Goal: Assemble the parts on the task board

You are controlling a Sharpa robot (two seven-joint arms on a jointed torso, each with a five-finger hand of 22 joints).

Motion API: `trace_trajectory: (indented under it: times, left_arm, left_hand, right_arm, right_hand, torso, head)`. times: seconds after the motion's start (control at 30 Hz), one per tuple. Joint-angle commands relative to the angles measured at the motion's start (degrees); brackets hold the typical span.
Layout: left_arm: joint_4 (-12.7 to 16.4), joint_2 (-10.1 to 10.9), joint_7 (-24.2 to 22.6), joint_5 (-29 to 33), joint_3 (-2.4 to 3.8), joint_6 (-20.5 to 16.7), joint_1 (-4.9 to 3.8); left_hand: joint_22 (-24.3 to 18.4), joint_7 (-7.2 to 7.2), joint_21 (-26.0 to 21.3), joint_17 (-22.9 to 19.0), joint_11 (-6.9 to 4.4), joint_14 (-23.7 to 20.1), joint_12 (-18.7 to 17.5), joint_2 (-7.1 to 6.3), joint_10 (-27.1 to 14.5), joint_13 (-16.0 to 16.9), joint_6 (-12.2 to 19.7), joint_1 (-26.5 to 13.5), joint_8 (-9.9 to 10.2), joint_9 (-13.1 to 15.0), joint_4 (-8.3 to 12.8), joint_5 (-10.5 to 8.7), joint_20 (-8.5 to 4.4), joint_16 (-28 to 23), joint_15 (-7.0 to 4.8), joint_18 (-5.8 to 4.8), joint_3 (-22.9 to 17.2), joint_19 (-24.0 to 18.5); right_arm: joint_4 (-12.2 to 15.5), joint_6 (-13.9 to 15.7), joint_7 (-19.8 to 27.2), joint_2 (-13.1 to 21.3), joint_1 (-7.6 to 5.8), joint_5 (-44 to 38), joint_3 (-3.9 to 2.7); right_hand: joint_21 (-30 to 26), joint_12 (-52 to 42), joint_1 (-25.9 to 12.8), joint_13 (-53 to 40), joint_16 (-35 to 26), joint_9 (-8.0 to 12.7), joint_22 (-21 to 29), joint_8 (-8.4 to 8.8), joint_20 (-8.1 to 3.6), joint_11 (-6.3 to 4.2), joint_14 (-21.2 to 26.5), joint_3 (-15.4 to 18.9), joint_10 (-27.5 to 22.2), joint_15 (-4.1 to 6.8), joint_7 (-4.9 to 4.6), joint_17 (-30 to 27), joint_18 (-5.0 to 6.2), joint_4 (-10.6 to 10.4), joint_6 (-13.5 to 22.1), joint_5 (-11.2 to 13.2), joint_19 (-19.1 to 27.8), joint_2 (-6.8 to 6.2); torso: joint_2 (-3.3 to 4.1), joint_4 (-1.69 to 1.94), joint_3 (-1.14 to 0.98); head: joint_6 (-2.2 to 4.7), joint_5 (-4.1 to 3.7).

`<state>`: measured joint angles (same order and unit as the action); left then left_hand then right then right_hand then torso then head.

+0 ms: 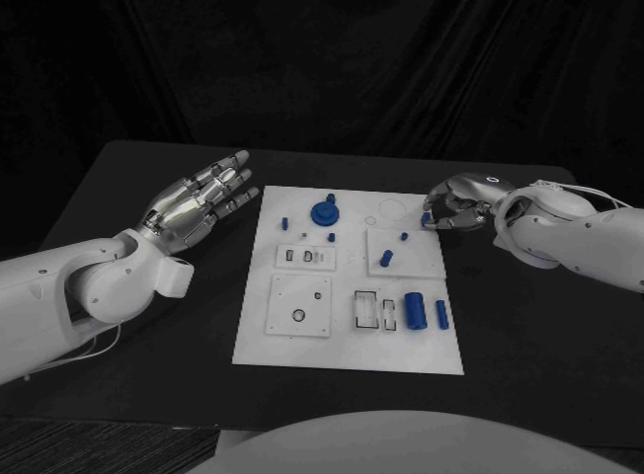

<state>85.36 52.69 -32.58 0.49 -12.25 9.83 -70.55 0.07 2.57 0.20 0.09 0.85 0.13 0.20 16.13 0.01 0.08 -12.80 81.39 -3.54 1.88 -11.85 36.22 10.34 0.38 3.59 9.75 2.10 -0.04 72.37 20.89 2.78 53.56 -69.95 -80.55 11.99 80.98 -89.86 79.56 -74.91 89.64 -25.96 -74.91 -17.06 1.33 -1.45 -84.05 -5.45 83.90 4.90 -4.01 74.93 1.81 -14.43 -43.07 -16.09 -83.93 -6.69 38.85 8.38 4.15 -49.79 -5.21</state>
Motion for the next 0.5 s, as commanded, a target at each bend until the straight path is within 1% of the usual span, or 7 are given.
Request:
trace_trajectory:
  times: [0.03,0.13,0.17,0.27,0.33,0.43,0.5]
  left_arm:
    - [0.1,-0.1,-0.4,0.0,0.05,1.1,0.10]
    - [0.0,-0.1,-0.3,0.0,0.05,1.2,0.12]
    - [0.0,-0.1,-0.3,0.0,0.05,1.2,0.13]
    - [0.0,-0.1,-0.2,0.0,0.05,1.3,0.14]
    - [0.0,-0.1,-0.1,0.0,0.05,1.4,0.16]
    - [0.0,-0.1,0.0,0.0,0.05,1.4,0.17]
    - [0.0,-0.1,0.0,0.0,0.05,1.5,0.18]
  left_hand:
    - [-0.1,-0.03,-0.2,-0.1,0.44,-0.1,-0.2,0.28,0.0,-0.1,0.0,0.1,-0.3,0.0,0.0,0.25,0.34,-0.4,0.44,0.57,-0.4,0.0]
    - [-0.1,-0.03,-0.2,-0.1,0.45,-0.1,-0.2,0.28,0.0,-0.1,0.0,0.1,-0.3,0.0,0.0,0.24,0.36,-0.4,0.48,0.57,-0.4,0.0]
    - [-0.1,-0.03,-0.2,-0.1,0.45,-0.1,-0.2,0.28,0.0,-0.1,0.0,0.1,-0.3,0.0,0.0,0.24,0.36,-0.4,0.48,0.57,-0.4,0.0]
    - [-0.1,-0.03,-0.2,-0.1,0.45,-0.1,-0.2,0.28,0.0,-0.1,0.0,0.1,-0.3,0.0,0.0,0.24,0.36,-0.4,0.48,0.57,-0.4,0.0]
    - [-0.1,-0.02,-0.2,-0.1,0.45,-0.1,-0.2,0.29,0.0,-0.1,0.0,0.0,-0.3,0.1,0.0,0.23,0.38,-0.4,0.57,0.57,-0.5,0.0]
    - [-0.1,-0.02,-0.2,-0.1,0.45,-0.1,-0.2,0.29,0.0,-0.1,0.0,0.0,-0.3,0.1,0.0,0.23,0.38,-0.4,0.57,0.57,-0.5,0.0]
    - [-0.1,-0.02,-0.2,-0.1,0.45,-0.1,-0.2,0.29,0.0,-0.1,0.0,0.0,-0.3,0.1,0.0,0.23,0.38,-0.4,0.57,0.57,-0.5,0.0]
  right_arm:
    - [-0.2,0.3,-1.4,-0.1,0.21,-0.5,-0.02]
    - [-0.3,0.5,-1.5,-0.2,0.29,-0.5,-0.02]
    - [-0.3,0.5,-1.5,-0.3,0.30,-0.5,-0.02]
    - [-0.4,0.5,-1.6,-0.4,0.38,-0.6,-0.02]
    - [-0.5,0.5,-1.6,-0.4,0.44,-0.6,-0.02]
    - [-0.6,0.5,-1.7,-0.6,0.53,-0.6,-0.02]
    - [-0.7,0.4,-1.8,-0.7,0.59,-0.6,-0.02]
  right_hand:
    - [-0.2,-0.1,0.6,-15.1,-0.2,-0.9,-12.1,-1.20,0.49,0.30,-5.8,0.3,6.1,-0.31,-0.07,14.4,0.42,0.2,0.5,0.4,-1.9,0.08]
    - [-0.3,-0.1,0.8,-15.1,-0.3,-1.7,-12.1,-2.36,0.48,0.28,-5.8,0.4,6.1,-0.29,-0.05,14.3,0.42,0.3,0.7,0.5,-1.9,0.15]
    - [-0.3,-0.1,0.8,-15.1,-0.3,-1.7,-12.1,-2.36,0.48,0.28,-5.8,0.4,6.1,-0.29,-0.05,14.3,0.42,0.3,0.7,0.5,-1.9,0.15]
    - [-0.3,-0.1,1.0,-15.1,-0.2,-2.8,-12.1,-3.87,0.46,0.24,-5.8,0.4,6.1,-0.29,-0.04,14.3,0.43,0.3,1.0,0.5,-1.9,0.24]
    - [-0.4,-0.1,1.1,-15.1,-0.3,-3.2,-12.1,-4.40,0.46,0.25,-5.8,0.4,6.1,-0.27,-0.02,14.3,0.44,0.4,1.1,0.5,-1.9,0.25]
    - [-0.4,-0.1,1.1,-15.1,-0.3,-3.2,-12.1,-4.41,0.46,0.25,-5.8,0.4,6.1,-0.27,-0.02,14.3,0.44,0.4,1.1,0.5,-1.9,0.25]
    - [-0.5,-0.1,1.2,-15.1,-0.4,-3.7,-12.1,-5.08,0.45,0.24,-5.7,0.4,6.1,-0.26,0.00,14.2,0.47,0.5,1.4,0.3,-1.9,0.32]
  torso:
    - [0.02,-0.03,-0.02]
    - [0.02,-0.02,-0.03]
    - [0.02,-0.02,-0.03]
    - [0.01,-0.01,-0.04]
    - [0.00,-0.04,-0.04]
    - [0.00,-0.06,-0.04]
    - [0.00,-0.06,-0.04]
  head:
    - [-0.07,0.01]
    - [-0.09,0.00]
    - [-0.09,0.00]
    - [-0.21,-0.02]
    - [-0.21,0.01]
    - [-0.21,0.07]
    - [-0.21,0.08]
